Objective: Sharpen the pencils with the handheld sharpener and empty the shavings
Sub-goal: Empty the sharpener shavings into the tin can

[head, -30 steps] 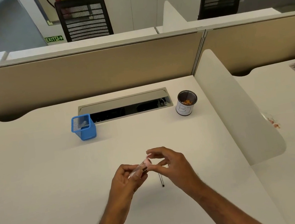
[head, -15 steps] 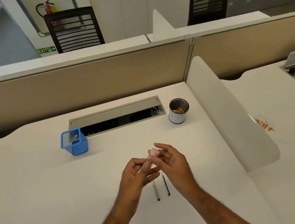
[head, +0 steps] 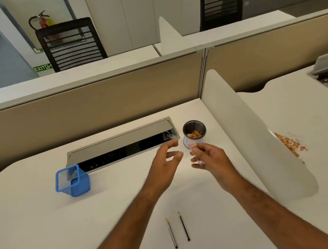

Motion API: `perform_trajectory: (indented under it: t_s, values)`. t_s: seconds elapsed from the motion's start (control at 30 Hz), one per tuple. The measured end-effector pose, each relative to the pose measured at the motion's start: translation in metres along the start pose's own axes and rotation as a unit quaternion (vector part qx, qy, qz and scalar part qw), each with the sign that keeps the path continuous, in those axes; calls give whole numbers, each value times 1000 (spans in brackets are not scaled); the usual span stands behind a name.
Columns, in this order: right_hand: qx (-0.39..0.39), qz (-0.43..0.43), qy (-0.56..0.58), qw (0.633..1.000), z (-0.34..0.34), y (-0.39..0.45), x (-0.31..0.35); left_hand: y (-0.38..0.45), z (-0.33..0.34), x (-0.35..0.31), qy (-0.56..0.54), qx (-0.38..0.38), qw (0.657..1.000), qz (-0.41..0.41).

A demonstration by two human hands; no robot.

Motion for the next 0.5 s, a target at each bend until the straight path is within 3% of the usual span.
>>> perform_trajectory:
  t_s: [0.17,0.5]
  values:
    - [37,-13,-78,996,-25,41,20,51,20,-27,13,96,995,37]
    - [60,-36,-134,989,-44,93,32,120,32,-40,58,105,991,64]
Point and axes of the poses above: each hand's wrist, its own y-axis towards the middle knuckle, its own z-axis out of the palm, x = y × z, the point moved 9 cm from there along y, towards the middle knuckle
